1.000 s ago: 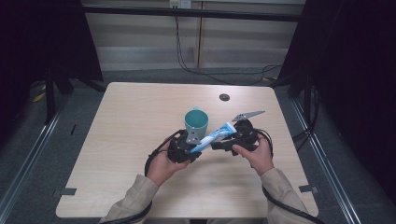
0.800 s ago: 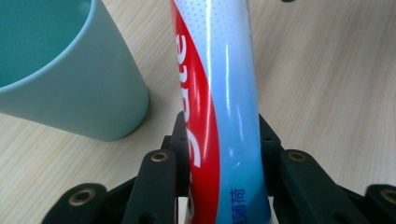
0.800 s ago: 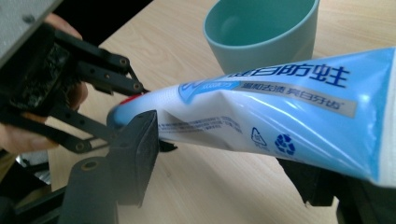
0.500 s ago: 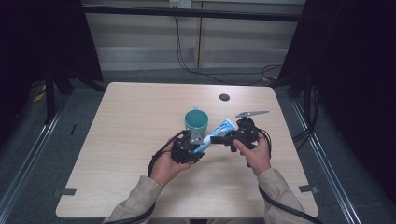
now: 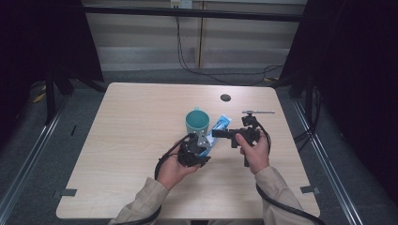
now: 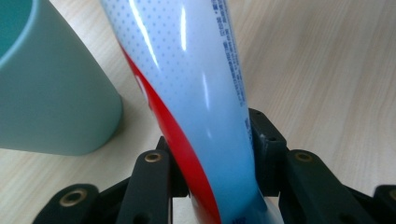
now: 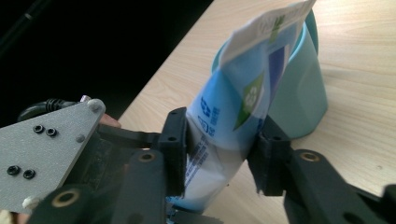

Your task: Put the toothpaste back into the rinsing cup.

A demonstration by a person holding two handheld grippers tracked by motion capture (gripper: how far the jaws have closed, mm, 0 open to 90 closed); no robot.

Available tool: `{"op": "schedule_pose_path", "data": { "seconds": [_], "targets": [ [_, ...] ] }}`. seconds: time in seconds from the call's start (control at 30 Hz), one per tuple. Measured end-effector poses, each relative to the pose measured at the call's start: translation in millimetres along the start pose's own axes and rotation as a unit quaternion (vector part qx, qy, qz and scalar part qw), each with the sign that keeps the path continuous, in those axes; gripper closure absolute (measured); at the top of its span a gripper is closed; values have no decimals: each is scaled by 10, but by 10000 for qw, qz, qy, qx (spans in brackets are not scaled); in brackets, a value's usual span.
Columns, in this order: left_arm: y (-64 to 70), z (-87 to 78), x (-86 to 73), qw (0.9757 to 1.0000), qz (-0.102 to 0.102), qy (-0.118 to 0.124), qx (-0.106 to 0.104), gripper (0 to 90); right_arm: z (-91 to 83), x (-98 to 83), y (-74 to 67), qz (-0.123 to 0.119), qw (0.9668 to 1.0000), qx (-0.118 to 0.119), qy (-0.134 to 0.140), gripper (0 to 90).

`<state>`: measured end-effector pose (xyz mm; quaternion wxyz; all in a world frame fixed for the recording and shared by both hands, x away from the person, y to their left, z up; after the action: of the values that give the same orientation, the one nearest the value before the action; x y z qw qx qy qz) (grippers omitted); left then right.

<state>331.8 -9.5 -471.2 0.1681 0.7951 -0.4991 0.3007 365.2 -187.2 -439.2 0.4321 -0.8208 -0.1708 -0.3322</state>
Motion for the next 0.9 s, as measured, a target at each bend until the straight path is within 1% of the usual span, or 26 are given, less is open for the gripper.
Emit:
{"op": "schedule_pose_path", "data": {
  "seconds": [0.03, 0.07, 0.1, 0.17, 0.2, 0.23, 0.27, 0.3, 0.33, 0.37, 0.43, 0.47, 0.5, 0.57, 0.6, 0.63, 0.7, 0.77, 0.83, 0.87, 0.9],
  "targets": [
    [-3, 0, 1, 10000, -21, 33, -2, 649, 1, 2, -2, 27, 10000, 0, -6, 655],
    [-8, -3, 0, 9999, -105, 80, -21, 643, -3, 2, 0, 48, 10000, -1, 17, 674],
    [-14, -7, 0, 9998, -125, 125, -27, 636, -8, 4, -8, 74, 10000, -7, 44, 690],
    [-33, -16, -2, 9998, -88, 192, -46, 599, -25, 11, -22, 43, 9999, 65, 84, 730],
    [-45, -12, -2, 9994, -184, 270, -150, 565, -37, 22, -32, -9, 9998, 139, 144, 743],
    [-61, -21, 1, 9991, -197, 302, -231, 526, -52, 39, -57, -134, 9997, 131, 146, 750],
    [-64, -27, 6, 9985, -231, 403, -273, 484, -62, 55, -84, -257, 9995, 92, 126, 756],
    [-72, -37, 11, 9982, -246, 440, -319, 443, -72, 68, -112, -352, 9993, 44, 100, 758],
    [-82, -55, 20, 9980, -248, 478, -340, 409, -80, 84, -137, -443, 9990, 31, 108, 759],
    [-86, -63, 23, 9977, -251, 531, -345, 354, -94, 107, -163, -558, 9984, 43, 80, 760],
    [-100, -85, 22, 9974, -284, 530, -386, 318, -121, 138, -187, -612, 9980, 63, 155, 761],
    [-105, -94, 20, 9970, -309, 584, -406, 299, -136, 154, -194, -639, 9978, 82, 164, 761],
    [-114, -105, 12, 9972, -292, 579, -362, 287, -152, 165, -199, -632, 9977, 89, 207, 761],
    [-134, -111, -12, 9969, -335, 600, -383, 244, -183, 187, -204, -718, 9972, 68, 206, 760],
    [-136, -116, -28, 9967, -394, 572, -409, 234, -200, 194, -203, -760, 9969, 23, 221, 760],
    [-145, -123, -43, 9969, -342, 576, -418, 231, -216, 200, -198, -773, 9968, 15, 219, 760],
    [-154, -132, -74, 9968, -379, 547, -443, 231, -244, 209, -179, -751, 9970, -27, 196, 759],
    [-169, -142, -104, 9969, -370, 518, -452, 205, -271, 218, -170, -794, 9966, -95, 192, 759],
    [-186, -147, -134, 9964, -425, 554, -476, 199, -296, 227, -160, -820, 9964, -132, 187, 759],
    [-195, -151, -151, 9965, -450, 530, -458, 194, -310, 233, -156, -832, 9963, -129, 194, 759],
    [-211, -151, -169, 9968, -421, 508, -453, 184, -324, 240, -151, -824, 9963, -139, 191, 759]
  ]
}}
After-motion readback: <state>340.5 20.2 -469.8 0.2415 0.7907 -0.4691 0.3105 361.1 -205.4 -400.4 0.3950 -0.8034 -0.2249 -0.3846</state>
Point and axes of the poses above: each handheld gripper's, and its own axes: z roughly forward along the jaws, x roughly out of its top, y roughly to its right, the point moved 3 cm from there along z, roughly forward along the jaws, and after that the axes turned 3 degrees about -z, right-handed, at the moved point
